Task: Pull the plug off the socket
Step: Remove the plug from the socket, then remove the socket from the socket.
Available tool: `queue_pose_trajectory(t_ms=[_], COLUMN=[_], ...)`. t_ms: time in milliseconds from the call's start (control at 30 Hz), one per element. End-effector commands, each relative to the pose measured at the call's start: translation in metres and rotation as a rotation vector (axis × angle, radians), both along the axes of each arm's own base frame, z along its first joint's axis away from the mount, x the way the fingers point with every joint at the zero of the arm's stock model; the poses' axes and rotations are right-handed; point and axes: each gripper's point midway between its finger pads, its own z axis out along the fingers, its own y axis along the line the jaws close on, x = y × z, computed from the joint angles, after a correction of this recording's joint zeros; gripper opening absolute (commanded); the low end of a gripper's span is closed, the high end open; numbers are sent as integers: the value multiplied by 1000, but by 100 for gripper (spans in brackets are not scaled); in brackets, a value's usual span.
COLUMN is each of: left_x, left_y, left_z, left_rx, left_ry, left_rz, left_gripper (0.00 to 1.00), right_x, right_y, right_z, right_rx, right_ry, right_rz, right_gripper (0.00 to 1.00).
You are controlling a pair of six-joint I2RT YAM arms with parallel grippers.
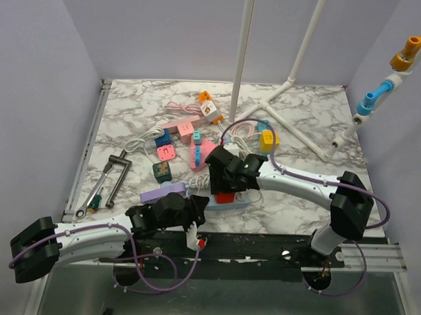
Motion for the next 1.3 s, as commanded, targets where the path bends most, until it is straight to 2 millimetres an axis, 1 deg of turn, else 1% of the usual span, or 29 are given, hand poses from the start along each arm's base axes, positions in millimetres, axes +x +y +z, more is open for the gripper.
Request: queue_pose_trajectory(t_ms=[0, 67, 133, 200, 300, 400, 433, 467, 500, 533, 567, 700, 833, 900, 1000, 1100, 1167, 1267], left_x=[-31, -31, -30, -28, -27, -27, -26, -24, -23, -21, -19, -14, -17, -22, -28, -29, -25, -13], left_y=[32, 31, 28, 25, 24, 24, 24, 24, 24, 24, 23, 27, 35, 44, 60, 72, 76, 77], left_z=[-54, -54, -50, -47, -47, -49, -49, -47, -46, -43, -37, -16, 16, 27, 40, 51, 63, 89], left_rx=[212, 211, 201, 192, 185, 181, 180, 175, 175, 172, 159, 118, 61, 52, 30, -13, -67, -201], left_ry=[109, 101, 94, 102, 97, 114, 115, 115, 120, 123, 132, 200, 260, 284, 319, 351, 359, 371], left_rz=[-81, -91, -95, -83, -82, -65, -57, -44, -34, -16, 7, 121, 191, 211, 265, 336, 390, 489], left_gripper=[0, 0, 0, 0, 0, 0, 7, 32, 66, 91, 98, 98, 99, 98, 99, 98, 98, 98], right_x=[66, 68, 65, 62, 54, 53, 53, 53, 52, 51, 49, 38, 34, 35, 36, 34, 29, 20], right_y=[10, 14, 17, 13, 5, -5, -7, -10, -12, -14, -15, -18, -23, -21, -12, 3, 15, 29], right_z=[46, 40, 33, 29, 32, 48, 56, 62, 66, 70, 72, 72, 75, 79, 87, 96, 104, 117], right_rx=[87, 89, 86, 86, 104, 103, 101, 96, 91, 90, 89, 106, 90, 96, 100, 79, 58, 49], right_ry=[-158, -139, -116, -104, -108, -134, -147, -154, -159, -162, -160, -160, -165, -177, -197, -232, -262, -300], right_rz=[-48, -34, -25, -31, -36, -43, -42, -41, -40, -31, -22, 44, 82, 96, 124, 174, 214, 272], right_gripper=[1, 1, 1, 1, 1, 1, 1, 1, 1, 1, 1, 1, 1, 1, 1, 1, 1, 1])
